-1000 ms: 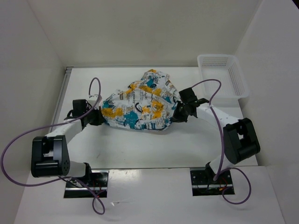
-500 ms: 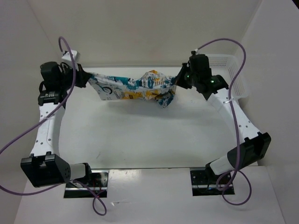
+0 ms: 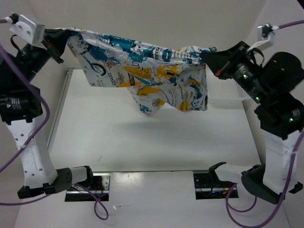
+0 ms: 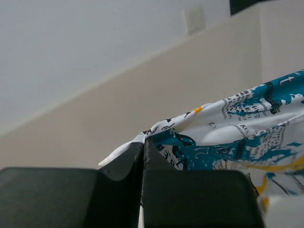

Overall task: Fold and stack the shorts
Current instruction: Flatten the shorts out

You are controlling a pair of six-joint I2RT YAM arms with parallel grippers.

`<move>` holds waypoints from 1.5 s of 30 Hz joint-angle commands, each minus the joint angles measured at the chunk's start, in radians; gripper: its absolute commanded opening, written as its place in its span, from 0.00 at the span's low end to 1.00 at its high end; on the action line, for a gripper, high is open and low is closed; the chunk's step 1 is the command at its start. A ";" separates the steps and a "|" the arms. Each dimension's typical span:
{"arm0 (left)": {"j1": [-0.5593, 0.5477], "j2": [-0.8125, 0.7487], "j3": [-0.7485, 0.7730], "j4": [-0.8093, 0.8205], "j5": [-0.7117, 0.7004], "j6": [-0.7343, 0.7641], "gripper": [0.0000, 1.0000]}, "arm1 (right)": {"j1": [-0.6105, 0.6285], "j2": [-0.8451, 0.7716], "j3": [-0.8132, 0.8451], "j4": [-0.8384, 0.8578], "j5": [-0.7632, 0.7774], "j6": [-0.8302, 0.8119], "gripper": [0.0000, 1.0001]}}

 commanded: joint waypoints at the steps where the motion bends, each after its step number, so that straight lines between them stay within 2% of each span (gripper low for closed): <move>1: 0.019 -0.015 0.122 -0.007 -0.074 0.009 0.00 | -0.007 -0.042 0.092 -0.145 -0.012 0.007 0.00; 8: 0.019 0.044 0.346 -0.081 -0.106 0.009 0.00 | -0.007 0.014 0.381 -0.334 0.012 0.030 0.00; 10: 0.019 0.057 0.360 -0.090 -0.106 0.009 0.00 | -0.007 0.014 0.364 -0.347 0.041 0.030 0.00; 12: 0.019 0.067 0.341 -0.090 -0.106 0.009 0.00 | -0.007 -0.010 0.250 -0.328 0.069 0.056 0.00; 13: 0.019 0.077 0.310 -0.090 -0.106 0.009 0.00 | -0.007 -0.053 0.119 -0.305 0.081 0.056 0.00; 15: 0.019 0.077 0.178 -0.035 -0.083 0.009 0.00 | -0.007 -0.097 -0.031 -0.218 0.101 0.094 0.00; 16: 0.019 0.077 0.125 -0.015 -0.083 0.009 0.00 | -0.007 -0.136 -0.173 -0.184 0.101 0.095 0.00; 19: 0.019 0.102 -0.063 0.071 -0.058 0.009 0.00 | -0.017 -0.147 -0.394 -0.054 0.086 0.105 0.00; 23: -0.002 0.130 -0.270 0.083 0.015 0.009 0.00 | -0.027 -0.066 -0.610 0.087 0.066 0.096 0.00; 27: -0.022 0.101 -0.515 0.013 -0.018 0.009 0.00 | -0.027 0.029 -0.765 0.178 0.056 0.096 0.00; 29: -0.031 0.058 -0.648 0.013 -0.038 0.009 0.00 | -0.017 0.107 -0.765 0.210 0.056 0.096 0.00; 35: -0.051 0.067 -0.805 -0.062 0.015 0.009 0.00 | 0.018 0.370 -0.656 0.219 0.056 0.043 0.00; 40: -0.204 0.076 -0.837 -0.173 -0.034 0.009 0.00 | 0.007 0.566 -0.471 0.192 0.026 0.042 0.00; 43: -0.313 0.076 -0.888 -0.182 -0.044 0.009 0.00 | -0.013 0.600 -0.411 0.192 0.017 0.042 0.00; 45: -0.373 0.097 -0.910 -0.182 -0.034 0.009 0.05 | -0.025 0.614 -0.381 0.181 0.017 0.033 0.00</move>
